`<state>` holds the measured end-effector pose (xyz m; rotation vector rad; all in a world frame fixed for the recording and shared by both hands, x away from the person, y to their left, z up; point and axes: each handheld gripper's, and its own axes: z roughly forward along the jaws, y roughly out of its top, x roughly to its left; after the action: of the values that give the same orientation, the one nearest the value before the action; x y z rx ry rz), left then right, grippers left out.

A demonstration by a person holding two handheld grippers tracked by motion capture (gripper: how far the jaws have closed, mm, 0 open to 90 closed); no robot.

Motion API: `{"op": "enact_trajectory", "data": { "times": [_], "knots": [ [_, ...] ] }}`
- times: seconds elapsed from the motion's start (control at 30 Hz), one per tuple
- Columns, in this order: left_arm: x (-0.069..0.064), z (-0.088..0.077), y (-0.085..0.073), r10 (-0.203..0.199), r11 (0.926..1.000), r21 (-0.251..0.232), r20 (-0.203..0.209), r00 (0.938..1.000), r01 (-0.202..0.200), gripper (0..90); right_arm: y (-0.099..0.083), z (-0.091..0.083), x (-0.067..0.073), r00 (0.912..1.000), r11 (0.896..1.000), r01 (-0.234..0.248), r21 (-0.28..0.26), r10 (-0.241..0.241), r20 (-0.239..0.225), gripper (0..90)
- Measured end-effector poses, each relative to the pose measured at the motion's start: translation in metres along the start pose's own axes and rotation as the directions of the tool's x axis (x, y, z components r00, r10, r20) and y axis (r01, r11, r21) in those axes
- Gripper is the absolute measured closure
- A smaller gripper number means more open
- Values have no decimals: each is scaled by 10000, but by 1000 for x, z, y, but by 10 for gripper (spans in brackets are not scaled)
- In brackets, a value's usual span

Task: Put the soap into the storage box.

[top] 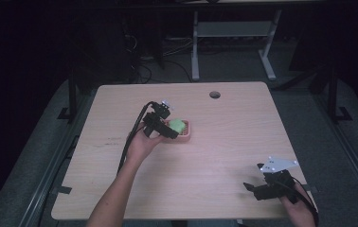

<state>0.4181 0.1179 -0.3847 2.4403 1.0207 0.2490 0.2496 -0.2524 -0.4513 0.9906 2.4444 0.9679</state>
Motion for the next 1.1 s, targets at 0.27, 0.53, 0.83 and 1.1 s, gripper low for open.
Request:
{"op": "enact_trajectory", "data": {
  "times": [0.27, 0.53, 0.83, 1.1],
  "knots": [
    [-2, -7, -14, 128, 9999, -111, 60, 9999, -127, 213, -1, 0, 0, 9999, 9999, -92, 55, 92, 66, 140],
    [-9, -14, -30, 336, 9990, -309, 209, 9992, -330, 213, -2, -1, 0, 9998, 9999, -140, 44, 139, 149, 140],
    [-10, -16, -54, 277, 9988, -412, 259, 9993, -266, 213, -3, -1, 0, 9995, 9999, -120, 60, 118, 296, 140],
    [-7, -24, -72, 197, 9987, -471, 307, 9993, -182, 216, -3, -1, 0, 9993, 9998, -138, 122, 134, 338, 140]
  ]
}}
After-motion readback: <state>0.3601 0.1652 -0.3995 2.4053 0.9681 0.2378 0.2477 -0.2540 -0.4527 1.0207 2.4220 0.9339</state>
